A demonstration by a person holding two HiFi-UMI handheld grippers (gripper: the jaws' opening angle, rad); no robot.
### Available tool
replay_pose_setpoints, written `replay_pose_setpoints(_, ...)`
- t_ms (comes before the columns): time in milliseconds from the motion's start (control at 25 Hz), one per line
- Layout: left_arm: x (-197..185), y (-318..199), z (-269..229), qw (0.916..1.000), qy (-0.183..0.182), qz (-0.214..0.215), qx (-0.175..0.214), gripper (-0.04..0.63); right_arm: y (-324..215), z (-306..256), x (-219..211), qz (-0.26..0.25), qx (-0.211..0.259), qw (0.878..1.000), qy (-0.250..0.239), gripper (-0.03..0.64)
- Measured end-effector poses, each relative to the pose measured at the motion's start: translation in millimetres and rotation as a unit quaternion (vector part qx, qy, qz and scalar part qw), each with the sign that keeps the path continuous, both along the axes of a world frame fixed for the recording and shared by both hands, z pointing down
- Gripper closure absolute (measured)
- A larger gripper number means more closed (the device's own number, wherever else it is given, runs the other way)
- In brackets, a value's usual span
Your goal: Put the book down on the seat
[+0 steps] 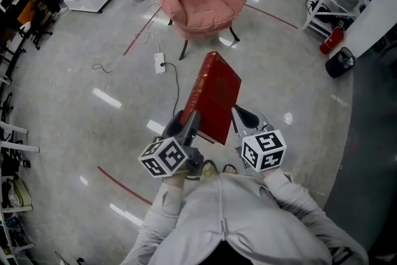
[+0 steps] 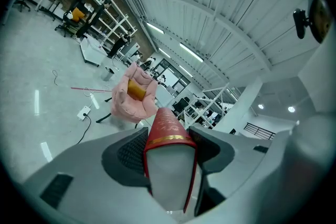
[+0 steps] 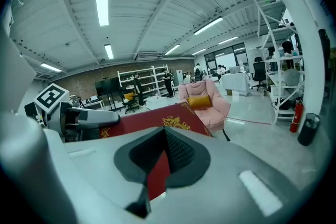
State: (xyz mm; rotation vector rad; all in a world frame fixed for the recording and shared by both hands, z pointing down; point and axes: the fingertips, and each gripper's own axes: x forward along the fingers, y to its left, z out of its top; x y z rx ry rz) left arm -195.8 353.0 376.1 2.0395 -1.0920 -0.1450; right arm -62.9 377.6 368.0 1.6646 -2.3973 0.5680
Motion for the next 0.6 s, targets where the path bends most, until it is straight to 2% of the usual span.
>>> replay_pose_setpoints(280,-18.2,-27.2,0.9,1.0000,0.003,0.003,0.005,0.348,-22.5,5.4,-16.6,0.011,0.000,1.000,-0.003,0.617)
replay_pose_setpoints(600,-39.8,-53.7,6.0,0.9999,0.003,-0.015,-0.004,0.348,-40.1,12.0,-29.9,0.006,-0.013,1.000,0.000,0.617)
